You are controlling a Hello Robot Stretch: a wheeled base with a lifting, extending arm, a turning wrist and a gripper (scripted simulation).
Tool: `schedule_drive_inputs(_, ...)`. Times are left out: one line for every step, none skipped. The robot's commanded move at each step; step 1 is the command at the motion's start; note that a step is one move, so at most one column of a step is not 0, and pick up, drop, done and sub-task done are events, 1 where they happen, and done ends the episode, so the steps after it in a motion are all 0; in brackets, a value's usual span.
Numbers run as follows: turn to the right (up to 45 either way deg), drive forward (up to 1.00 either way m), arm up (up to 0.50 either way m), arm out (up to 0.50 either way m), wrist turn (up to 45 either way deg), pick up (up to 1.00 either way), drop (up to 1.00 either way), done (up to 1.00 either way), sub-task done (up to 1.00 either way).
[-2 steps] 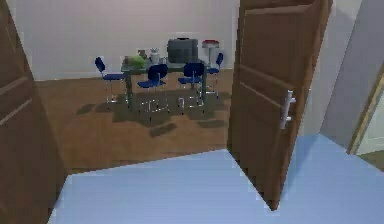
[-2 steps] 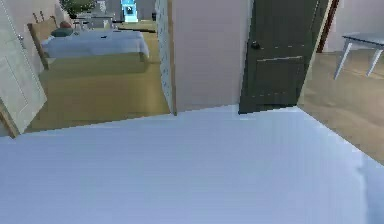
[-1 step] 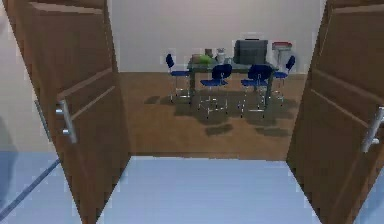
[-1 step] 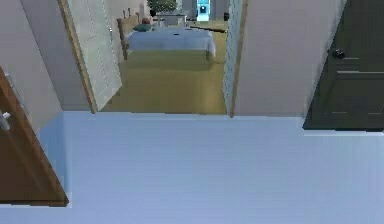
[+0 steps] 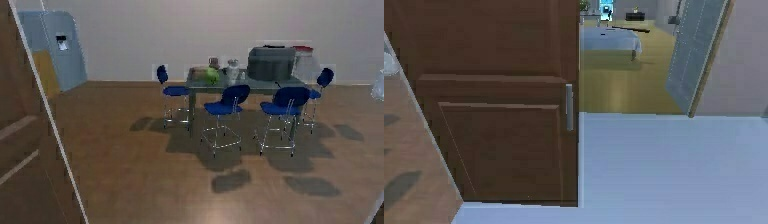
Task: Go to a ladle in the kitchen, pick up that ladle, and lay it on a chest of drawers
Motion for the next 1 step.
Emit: schedule_drive_inputs(-3.0,0.00,0.00,0.00,0.0,0.00,0.00,0.00,0.00)
